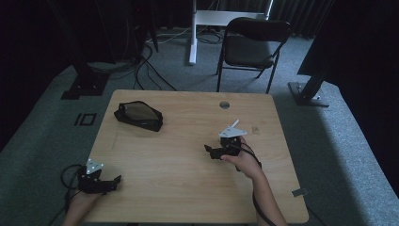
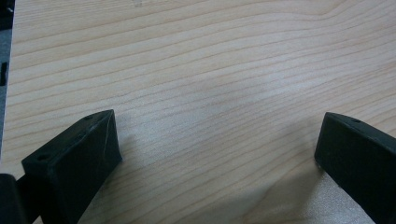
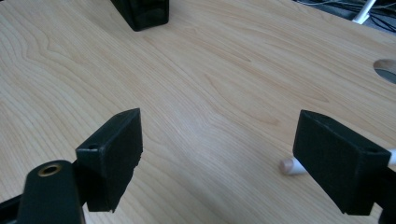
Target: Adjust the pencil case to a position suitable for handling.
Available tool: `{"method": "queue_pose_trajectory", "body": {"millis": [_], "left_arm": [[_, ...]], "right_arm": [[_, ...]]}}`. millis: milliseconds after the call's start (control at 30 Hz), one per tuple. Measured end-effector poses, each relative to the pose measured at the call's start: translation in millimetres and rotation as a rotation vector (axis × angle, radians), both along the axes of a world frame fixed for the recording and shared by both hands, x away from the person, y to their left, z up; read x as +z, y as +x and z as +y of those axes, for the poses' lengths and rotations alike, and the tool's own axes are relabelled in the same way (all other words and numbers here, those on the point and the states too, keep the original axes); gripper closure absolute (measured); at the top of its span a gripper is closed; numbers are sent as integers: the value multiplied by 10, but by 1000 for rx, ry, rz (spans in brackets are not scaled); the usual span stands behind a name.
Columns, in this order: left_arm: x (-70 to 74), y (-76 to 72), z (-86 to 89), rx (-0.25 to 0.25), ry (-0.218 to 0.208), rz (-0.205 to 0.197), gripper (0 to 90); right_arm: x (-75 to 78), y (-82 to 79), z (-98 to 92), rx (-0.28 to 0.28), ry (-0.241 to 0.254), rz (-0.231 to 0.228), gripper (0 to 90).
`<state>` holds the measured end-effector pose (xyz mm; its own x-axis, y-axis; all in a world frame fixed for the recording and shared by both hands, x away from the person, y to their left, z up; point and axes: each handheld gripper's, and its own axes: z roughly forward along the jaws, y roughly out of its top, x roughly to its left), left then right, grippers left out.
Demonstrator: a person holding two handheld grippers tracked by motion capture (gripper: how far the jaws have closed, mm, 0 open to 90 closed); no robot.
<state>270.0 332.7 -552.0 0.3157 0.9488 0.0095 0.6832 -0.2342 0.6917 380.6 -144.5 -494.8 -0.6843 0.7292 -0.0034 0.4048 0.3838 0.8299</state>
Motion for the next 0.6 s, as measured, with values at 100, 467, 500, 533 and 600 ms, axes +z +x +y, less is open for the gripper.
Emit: {"method": "queue_pose_trajectory", "body": {"millis": [100, 467, 500, 533, 600], "left_arm": [[0, 0, 0, 0, 0, 0, 1], [0, 0, 0, 0, 0, 0, 1], [0, 0, 0, 0, 0, 0, 1], [0, 0, 0, 0, 0, 0, 1], [0, 0, 0, 0, 0, 0, 1]], "right_arm": [[0, 29, 59, 8, -9, -4, 155], [10, 158, 326, 41, 2, -4, 155], [10, 174, 362, 48, 0, -6, 155], [8, 184, 385, 52, 0, -6, 156], [-4, 220, 447, 62, 1, -4, 155]]}}
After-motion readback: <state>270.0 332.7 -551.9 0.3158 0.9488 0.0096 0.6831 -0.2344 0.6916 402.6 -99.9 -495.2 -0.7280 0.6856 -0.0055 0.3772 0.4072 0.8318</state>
